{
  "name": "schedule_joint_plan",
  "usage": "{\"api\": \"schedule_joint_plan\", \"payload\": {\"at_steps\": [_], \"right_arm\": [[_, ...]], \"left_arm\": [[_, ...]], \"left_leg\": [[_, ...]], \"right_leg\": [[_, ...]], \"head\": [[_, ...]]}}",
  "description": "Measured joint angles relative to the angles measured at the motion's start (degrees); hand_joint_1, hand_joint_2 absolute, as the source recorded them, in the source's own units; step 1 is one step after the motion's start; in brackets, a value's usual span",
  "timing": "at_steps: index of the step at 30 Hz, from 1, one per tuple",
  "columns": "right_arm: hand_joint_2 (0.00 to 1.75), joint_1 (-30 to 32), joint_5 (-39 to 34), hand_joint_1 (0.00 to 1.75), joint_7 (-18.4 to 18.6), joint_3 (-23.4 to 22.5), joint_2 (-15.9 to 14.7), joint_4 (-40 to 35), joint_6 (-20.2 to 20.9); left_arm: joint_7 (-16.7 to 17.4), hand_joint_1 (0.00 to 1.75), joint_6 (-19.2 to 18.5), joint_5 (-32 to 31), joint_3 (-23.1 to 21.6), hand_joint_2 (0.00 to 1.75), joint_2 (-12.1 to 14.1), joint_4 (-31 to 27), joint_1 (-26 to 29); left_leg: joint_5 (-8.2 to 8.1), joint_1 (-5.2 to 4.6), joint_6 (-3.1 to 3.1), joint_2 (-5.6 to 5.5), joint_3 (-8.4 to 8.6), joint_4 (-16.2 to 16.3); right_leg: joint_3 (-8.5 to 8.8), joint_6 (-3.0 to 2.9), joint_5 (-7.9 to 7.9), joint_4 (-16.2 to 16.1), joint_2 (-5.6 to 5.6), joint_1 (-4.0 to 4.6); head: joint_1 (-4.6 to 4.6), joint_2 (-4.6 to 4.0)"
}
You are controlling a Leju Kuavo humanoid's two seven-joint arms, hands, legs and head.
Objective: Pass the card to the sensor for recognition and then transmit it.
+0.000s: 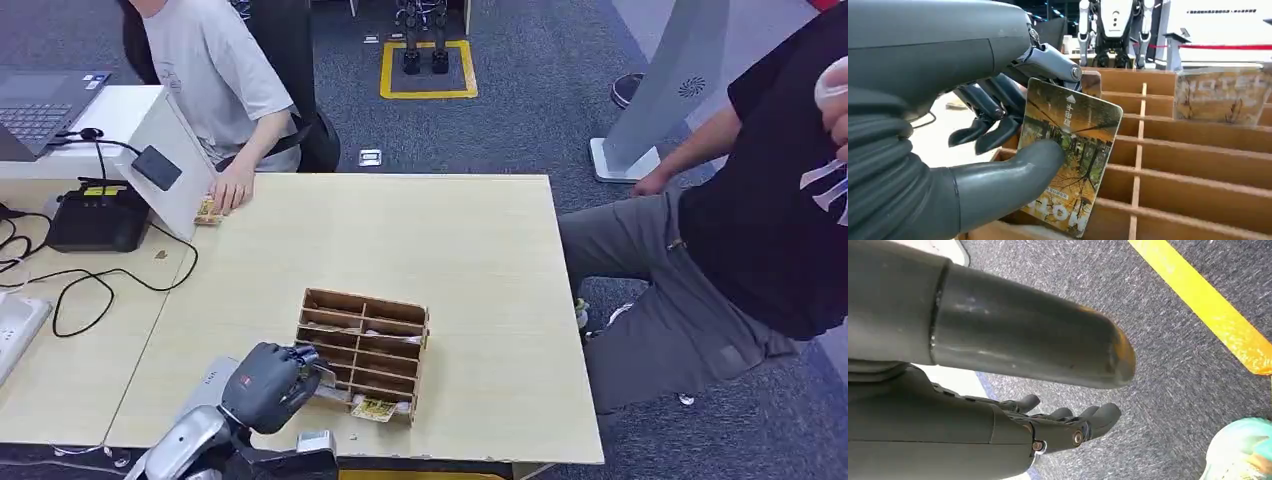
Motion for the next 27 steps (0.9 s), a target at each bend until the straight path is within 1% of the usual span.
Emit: {"api": "schedule_joint_plan", "payload": {"at_steps": [3,4,5,6,8,10,11,13,15,20,24,27], "right_arm": [[0.00,0.01,0.44,0.00,0.00,-0.04,0.00,0.00,0.24],[0.00,0.01,0.50,0.00,-0.04,-0.04,0.00,0.00,0.33],[0.00,0.01,0.63,0.00,-0.13,-0.09,0.00,0.00,0.37],[0.00,0.01,0.85,0.00,-0.35,-0.17,0.00,0.00,0.37],[0.00,0.03,1.05,0.00,-0.46,-0.46,0.00,0.00,0.37],[0.00,0.05,1.61,0.00,-0.46,-0.94,0.00,0.00,0.41],[0.00,0.07,1.75,0.00,-0.46,-1.03,0.00,0.00,0.44],[0.00,0.05,2.23,0.00,-0.46,-1.09,0.02,0.00,0.63],[0.00,0.00,2.56,0.00,-0.44,-1.11,0.13,0.00,0.72],[0.00,-0.35,3.50,0.00,0.44,-1.13,0.39,0.00,1.18],[0.00,-0.35,4.09,0.00,1.25,-1.11,0.50,0.00,1.27],[0.00,-0.36,4.15,0.00,1.25,-1.11,0.52,0.00,1.25]], "left_arm": [[-1.07,1.75,0.04,2.54,1.07,1.75,1.29,-2.06,-0.94],[-1.38,1.75,0.02,3.39,1.60,1.75,1.99,-2.98,-1.70],[-1.79,1.75,-0.22,4.66,2.52,1.75,3.29,-4.49,-3.08],[-2.32,1.75,-0.99,6.30,4.25,1.75,4.93,-6.69,-4.87],[-2.95,1.75,-2.69,8.22,7.09,1.75,6.56,-9.47,-7.55],[-3.13,1.75,-5.82,10.65,11.99,1.75,8.51,-12.44,-10.83],[-2.66,1.75,-6.32,10.03,13.49,1.75,8.99,-12.94,-12.12],[-0.02,1.75,-6.56,5.61,16.70,1.75,9.95,-13.05,-15.23],[2.99,1.75,-6.54,2.06,18.42,1.75,10.14,-11.53,-18.11],[8.28,1.75,-5.36,-4.28,19.65,1.75,10.12,-1.96,-24.07],[10.19,1.75,-4.57,-6.80,19.65,1.75,9.79,5.28,-26.17],[10.19,1.75,-4.26,-7.13,19.63,1.75,9.31,8.60,-26.44]], "left_leg": [[0.03,0.01,0.01,0.00,0.00,0.01],[0.05,0.02,0.03,0.00,0.00,0.01],[0.08,0.04,0.00,-0.02,-0.01,0.01],[0.11,0.09,-0.04,-0.04,-0.02,0.01],[0.15,0.09,-0.10,-0.04,-0.01,0.00],[0.17,0.10,-0.13,-0.02,0.01,0.00],[0.17,0.10,-0.13,-0.02,0.00,0.00],[0.17,0.10,-0.14,-0.03,0.01,0.00],[0.18,0.10,-0.13,-0.04,0.01,0.00],[0.19,0.08,-0.13,-0.01,0.02,0.01],[0.19,0.08,-0.13,0.00,0.02,0.01],[0.19,0.08,-0.13,0.01,0.00,0.01]], "right_leg": [[-0.02,0.00,0.01,0.00,0.00,0.00],[-0.01,0.00,0.01,0.00,-0.02,0.01],[-0.01,-0.01,0.02,0.01,-0.05,0.01],[-0.01,-0.07,0.05,0.02,-0.05,0.03],[-0.02,-0.08,0.06,0.07,-0.04,0.03],[-0.04,-0.09,0.07,0.09,-0.02,0.04],[-0.04,-0.09,0.07,0.10,-0.02,0.04],[-0.04,-0.09,0.06,0.10,-0.02,0.04],[-0.03,-0.09,0.07,0.10,-0.04,0.03],[-0.03,-0.13,0.10,0.10,-0.02,0.03],[-0.05,-0.13,0.10,0.10,0.00,0.02],[-0.09,-0.13,0.10,0.09,0.03,0.02]], "head": [[0.00,0.02],[0.00,0.00],[-0.02,0.02],[0.00,0.02],[-0.02,0.02],[-0.02,0.02],[-0.02,0.00],[-0.02,0.00],[0.00,0.00],[0.00,0.00],[0.00,0.00],[-0.02,0.02]]}}
